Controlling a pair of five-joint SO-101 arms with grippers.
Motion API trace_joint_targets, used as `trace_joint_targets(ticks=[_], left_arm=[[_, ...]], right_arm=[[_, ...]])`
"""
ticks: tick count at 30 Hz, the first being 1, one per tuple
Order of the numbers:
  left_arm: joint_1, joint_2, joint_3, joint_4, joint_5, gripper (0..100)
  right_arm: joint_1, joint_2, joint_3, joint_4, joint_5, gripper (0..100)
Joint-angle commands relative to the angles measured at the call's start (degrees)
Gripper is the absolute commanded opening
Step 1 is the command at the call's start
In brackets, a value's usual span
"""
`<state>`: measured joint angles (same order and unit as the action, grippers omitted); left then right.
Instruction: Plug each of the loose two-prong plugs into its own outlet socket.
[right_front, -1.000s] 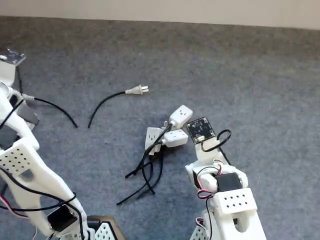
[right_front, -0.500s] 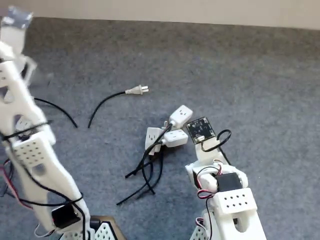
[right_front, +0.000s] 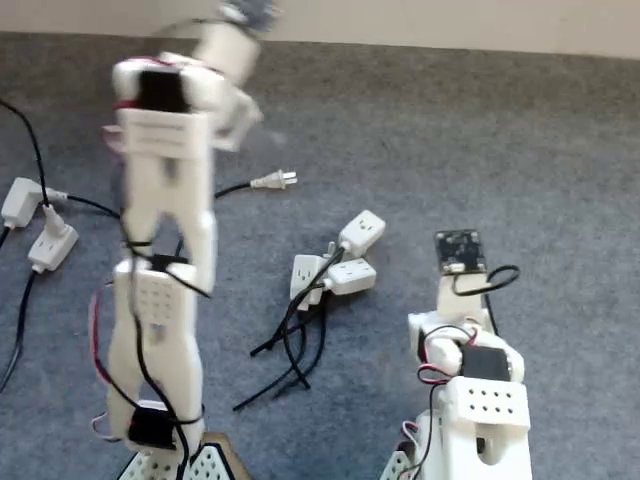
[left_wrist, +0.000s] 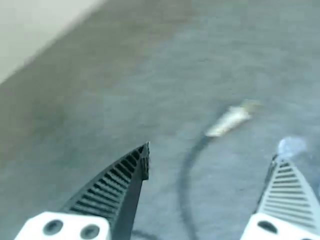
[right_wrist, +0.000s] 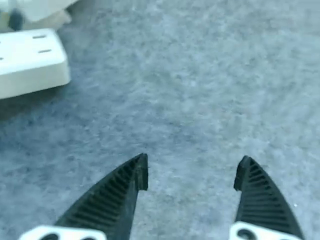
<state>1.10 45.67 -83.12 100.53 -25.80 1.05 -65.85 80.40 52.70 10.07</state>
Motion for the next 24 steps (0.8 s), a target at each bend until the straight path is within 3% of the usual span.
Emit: trace_joint_targets(ticks=[1, 7, 13, 18, 24], left_arm=[[10.68, -2.68, 8.04, 0.35, 0.53, 37], [19.82, -2.68, 19.56, 0.35, 0.26, 37], [25.45, -2.68, 28.79, 0.35, 0.53, 36], [22.81, -2.77, 36.97, 0.35, 3.6, 27], [15.52, -3.12, 44.79, 0.35, 7.56, 26]], right_arm=[[6.9, -1.19, -4.7, -0.57, -0.09, 27.4], [19.38, -1.19, -4.79, -0.57, 0.0, 27.4], [18.33, -1.19, 0.48, -4.44, 0.0, 27.4], [15.6, -1.19, 1.98, -5.49, 0.0, 27.4], [14.29, -1.19, 2.07, -5.49, 0.09, 27.4]])
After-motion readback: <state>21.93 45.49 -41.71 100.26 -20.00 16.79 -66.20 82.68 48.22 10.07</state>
